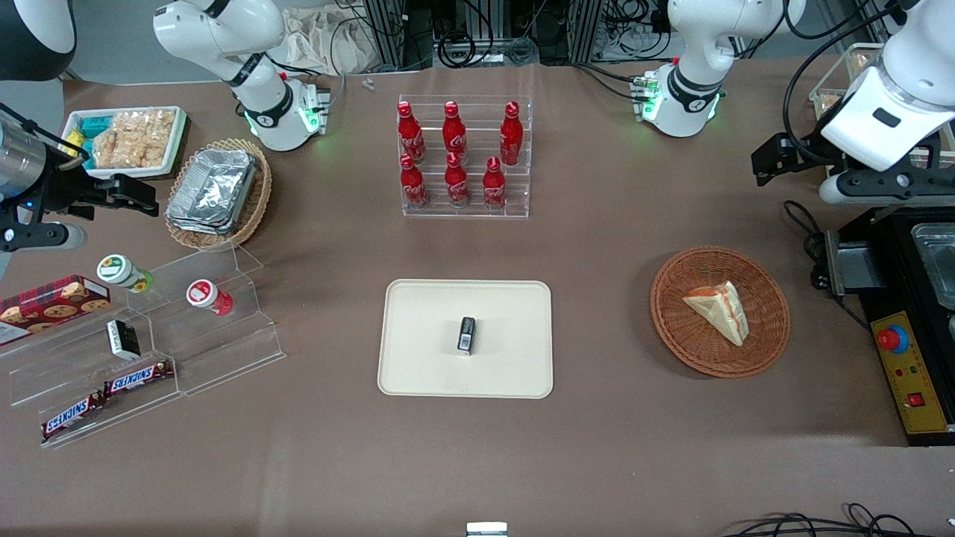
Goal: Place sandwich from basket to tray
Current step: 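Move the left gripper over the wicker basket above the sandwich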
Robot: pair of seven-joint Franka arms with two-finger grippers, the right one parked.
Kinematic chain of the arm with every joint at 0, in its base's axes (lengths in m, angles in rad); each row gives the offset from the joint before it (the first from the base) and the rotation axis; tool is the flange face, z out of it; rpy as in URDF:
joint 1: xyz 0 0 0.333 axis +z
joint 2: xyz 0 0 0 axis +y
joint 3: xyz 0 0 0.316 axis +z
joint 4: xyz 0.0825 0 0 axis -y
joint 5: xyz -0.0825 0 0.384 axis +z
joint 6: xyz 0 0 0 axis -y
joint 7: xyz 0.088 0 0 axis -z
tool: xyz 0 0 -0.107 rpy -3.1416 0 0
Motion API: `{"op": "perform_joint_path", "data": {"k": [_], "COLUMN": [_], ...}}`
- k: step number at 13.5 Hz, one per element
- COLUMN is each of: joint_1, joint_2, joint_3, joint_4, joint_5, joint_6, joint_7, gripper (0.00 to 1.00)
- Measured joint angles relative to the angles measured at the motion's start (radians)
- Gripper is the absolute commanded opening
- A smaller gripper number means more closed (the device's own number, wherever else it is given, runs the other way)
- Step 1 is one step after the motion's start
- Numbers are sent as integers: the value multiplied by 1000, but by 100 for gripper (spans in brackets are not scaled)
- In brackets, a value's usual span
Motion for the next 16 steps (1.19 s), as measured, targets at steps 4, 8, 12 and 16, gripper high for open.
{"op": "perform_joint_path", "data": {"k": [4, 8, 12, 16], "joint_1": [11, 66, 79, 84], "joint_2": [1, 26, 45, 49], "joint_3": [1, 3, 3, 4], "joint_4": [-3, -85, -310, -534], "joint_5": [-1, -41, -15, -1], "joint_6": [-4, 2, 224, 520], "joint_7": [-1, -5, -73, -194], "gripper": [100, 100, 100, 100]}}
